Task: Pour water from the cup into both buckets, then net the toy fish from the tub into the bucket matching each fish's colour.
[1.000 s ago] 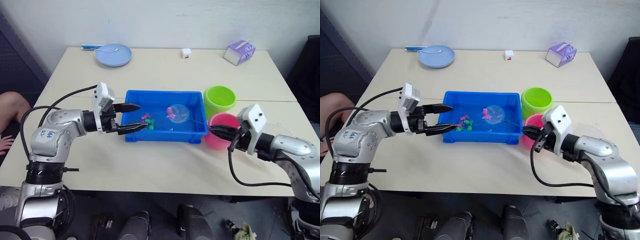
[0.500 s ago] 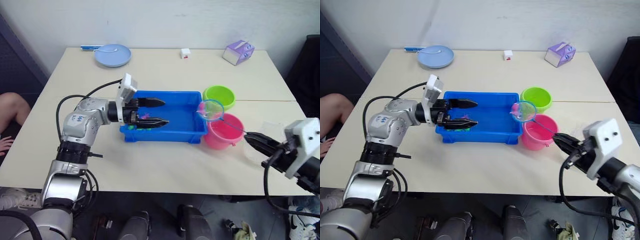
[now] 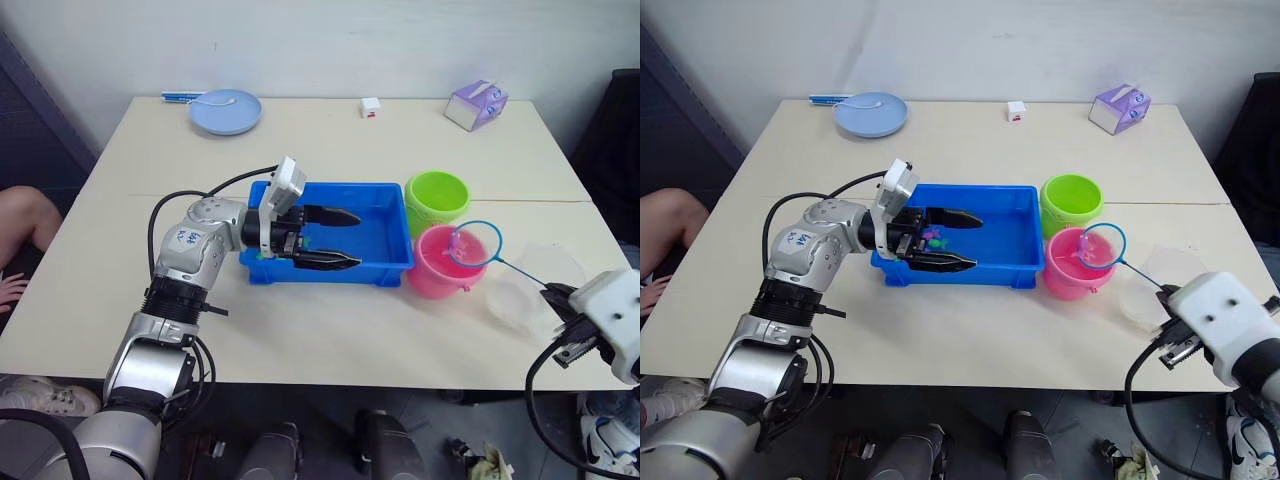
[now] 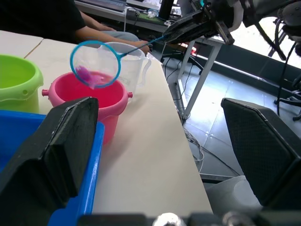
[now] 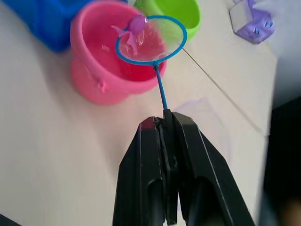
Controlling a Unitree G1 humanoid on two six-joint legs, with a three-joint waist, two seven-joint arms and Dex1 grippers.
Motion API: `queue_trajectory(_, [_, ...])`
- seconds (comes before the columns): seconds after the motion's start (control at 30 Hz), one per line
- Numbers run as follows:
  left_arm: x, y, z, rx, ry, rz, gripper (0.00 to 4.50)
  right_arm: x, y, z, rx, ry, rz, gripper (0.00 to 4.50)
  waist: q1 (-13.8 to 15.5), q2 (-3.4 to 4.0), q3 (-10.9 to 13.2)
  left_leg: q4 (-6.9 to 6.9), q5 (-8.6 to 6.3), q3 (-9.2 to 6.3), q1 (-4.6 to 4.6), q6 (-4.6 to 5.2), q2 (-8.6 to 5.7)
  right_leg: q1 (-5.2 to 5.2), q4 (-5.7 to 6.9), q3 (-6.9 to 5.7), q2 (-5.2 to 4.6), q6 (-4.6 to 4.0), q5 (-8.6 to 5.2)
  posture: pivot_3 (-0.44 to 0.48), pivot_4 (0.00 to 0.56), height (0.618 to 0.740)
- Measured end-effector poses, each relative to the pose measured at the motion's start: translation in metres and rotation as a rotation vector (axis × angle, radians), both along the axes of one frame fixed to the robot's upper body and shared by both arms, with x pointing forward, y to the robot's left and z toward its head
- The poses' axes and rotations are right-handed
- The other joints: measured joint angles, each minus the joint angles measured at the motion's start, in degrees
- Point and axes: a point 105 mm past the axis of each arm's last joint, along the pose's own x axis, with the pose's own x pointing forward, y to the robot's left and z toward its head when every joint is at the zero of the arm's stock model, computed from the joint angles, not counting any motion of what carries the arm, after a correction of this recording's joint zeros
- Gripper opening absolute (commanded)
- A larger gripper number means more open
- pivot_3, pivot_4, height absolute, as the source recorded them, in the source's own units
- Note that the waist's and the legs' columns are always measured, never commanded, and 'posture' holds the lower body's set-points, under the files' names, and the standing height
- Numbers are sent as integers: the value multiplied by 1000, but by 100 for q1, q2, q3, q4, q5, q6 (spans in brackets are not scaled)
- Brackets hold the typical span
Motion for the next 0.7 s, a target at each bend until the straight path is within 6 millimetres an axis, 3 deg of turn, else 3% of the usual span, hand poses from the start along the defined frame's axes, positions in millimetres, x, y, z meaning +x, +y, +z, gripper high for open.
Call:
queue_trajectory(0.17, [0,-1,0,-4,-8,-1,4500,5,-5,1,-423,-45,122,761,25,-1,0,1,2,-1,-1,3,-4,2,-5,0,7,4,2,0,150,740])
queue_trajectory(0.37, [1,-1,1,-6,-11,7,4500,5,-13,0,-662,-81,220,761,2,-1,0,0,2,1,1,3,1,2,-5,2,4,4,2,0,150,740])
queue_trajectory(0.5, [3,2,1,-7,-14,21,4500,8,-14,9,-608,-158,195,761,-8,-1,0,1,2,2,1,3,2,3,-5,5,3,4,2,0,150,740])
queue_trajectory(0.6, [10,9,-5,19,-9,67,4500,20,-5,32,-336,-277,149,761,-46,-1,0,0,2,3,10,2,7,7,-3,10,2,4,2,0,150,740])
queue_trajectory(0.7, [20,20,-18,56,13,145,4500,34,21,44,-70,-300,220,761,-67,1,-1,-2,1,-2,12,0,11,4,0,10,5,3,2,0,150,740])
